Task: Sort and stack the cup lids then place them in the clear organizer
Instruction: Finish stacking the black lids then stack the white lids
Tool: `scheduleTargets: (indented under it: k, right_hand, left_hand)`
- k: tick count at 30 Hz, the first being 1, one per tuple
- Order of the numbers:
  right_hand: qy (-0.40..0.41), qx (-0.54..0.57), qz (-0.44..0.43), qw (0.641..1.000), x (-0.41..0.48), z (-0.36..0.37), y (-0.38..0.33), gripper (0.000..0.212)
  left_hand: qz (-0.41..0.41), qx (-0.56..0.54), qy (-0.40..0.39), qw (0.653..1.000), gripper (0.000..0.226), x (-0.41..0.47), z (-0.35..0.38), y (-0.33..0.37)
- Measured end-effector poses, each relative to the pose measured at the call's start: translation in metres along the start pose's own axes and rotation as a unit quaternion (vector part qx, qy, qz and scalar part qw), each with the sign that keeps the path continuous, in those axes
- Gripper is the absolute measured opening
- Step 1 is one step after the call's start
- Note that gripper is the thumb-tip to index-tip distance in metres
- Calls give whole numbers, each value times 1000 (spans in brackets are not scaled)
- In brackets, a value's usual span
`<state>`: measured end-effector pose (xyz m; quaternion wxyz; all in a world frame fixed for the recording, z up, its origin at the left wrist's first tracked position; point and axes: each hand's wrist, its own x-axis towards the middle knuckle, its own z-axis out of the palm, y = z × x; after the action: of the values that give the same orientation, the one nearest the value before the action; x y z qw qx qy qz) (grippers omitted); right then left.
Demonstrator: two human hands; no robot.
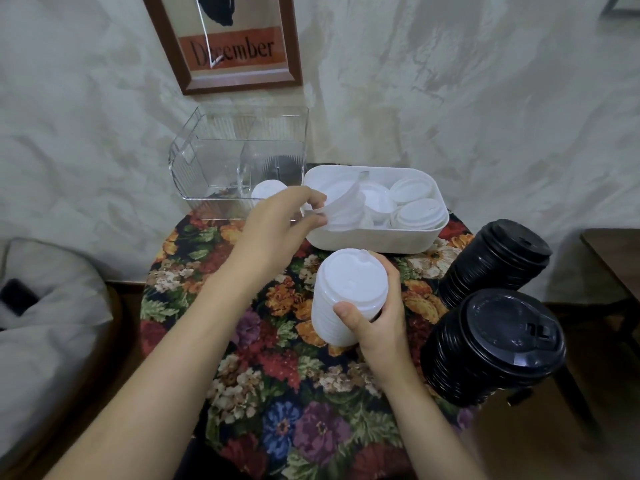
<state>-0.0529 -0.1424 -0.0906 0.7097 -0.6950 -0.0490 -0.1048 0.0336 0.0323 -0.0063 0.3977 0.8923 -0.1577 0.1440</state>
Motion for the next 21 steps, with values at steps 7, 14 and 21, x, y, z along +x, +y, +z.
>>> scheduleTargets:
  k: [7,14,21]
  right_hand:
    - [1,2,-6,1000,-1,0,1,97]
    - [3,3,-12,1000,-1,1,1,95]
    - [4,-1,-19,1000,0,1,2,99]
  left_hand:
    - [71,122,75,987,10,-70,-9,-38]
    - [-58,89,-14,994,14,-100,-6,-62]
    - [-137,-231,132,954,7,-84,-25,-24]
